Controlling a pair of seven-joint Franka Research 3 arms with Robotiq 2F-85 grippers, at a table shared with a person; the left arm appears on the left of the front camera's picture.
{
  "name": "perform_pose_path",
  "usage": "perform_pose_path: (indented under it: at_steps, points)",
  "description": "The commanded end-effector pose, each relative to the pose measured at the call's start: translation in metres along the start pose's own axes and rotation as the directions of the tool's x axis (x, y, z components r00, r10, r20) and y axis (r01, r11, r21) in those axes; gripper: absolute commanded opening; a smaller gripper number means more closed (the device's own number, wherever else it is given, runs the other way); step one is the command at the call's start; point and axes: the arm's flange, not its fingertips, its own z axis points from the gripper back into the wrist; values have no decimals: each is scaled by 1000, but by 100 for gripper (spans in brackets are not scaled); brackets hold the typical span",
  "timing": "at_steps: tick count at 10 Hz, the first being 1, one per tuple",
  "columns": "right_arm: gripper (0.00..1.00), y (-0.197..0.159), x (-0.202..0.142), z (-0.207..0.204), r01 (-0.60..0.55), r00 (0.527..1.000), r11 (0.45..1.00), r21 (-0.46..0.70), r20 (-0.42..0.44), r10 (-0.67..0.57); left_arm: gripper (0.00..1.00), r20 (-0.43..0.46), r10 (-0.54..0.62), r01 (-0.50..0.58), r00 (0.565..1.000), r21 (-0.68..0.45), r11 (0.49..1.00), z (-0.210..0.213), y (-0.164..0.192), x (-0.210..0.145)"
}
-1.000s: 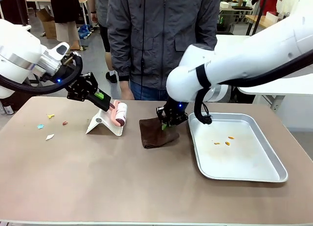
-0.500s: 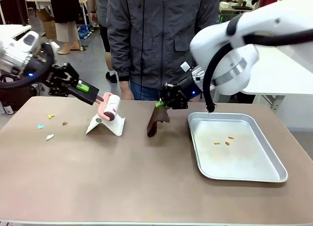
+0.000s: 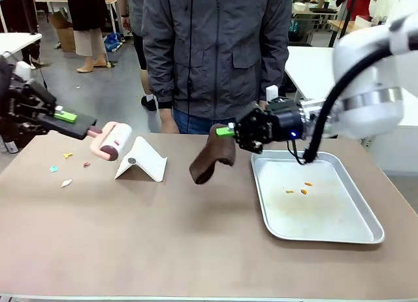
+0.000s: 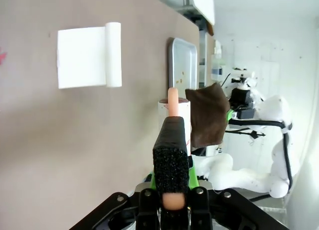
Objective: Clean the surface of the table.
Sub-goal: Hold the Lint Roller with your left hand and the towel with your right hand.
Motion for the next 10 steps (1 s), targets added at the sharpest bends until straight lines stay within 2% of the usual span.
perform_pose_path:
  at_steps: [1,2,4,5,8,10]
  points:
    - [0,-3,-34,33,-77,997,993,85,6,77,0,46,-9,12,999,-58,998,28,14,-25]
    - [0,-4,-50,55,-120,993,984,132,13,120,0,75,20,-14,997,-85,996,43,28,-34]
    - [0,-9,-76,108,-159,986,964,211,82,144,0,91,65,-54,994,-118,992,72,56,-45]
    - [0,-13,-86,134,-174,982,950,261,115,148,0,71,41,-31,997,-137,990,85,68,-48]
    - [0,-31,-113,212,-148,944,950,275,325,53,0,114,-55,78,992,-206,975,131,99,-69]
    - [0,-53,-121,248,-110,936,955,274,351,7,0,181,-37,85,983,-265,961,152,120,-83]
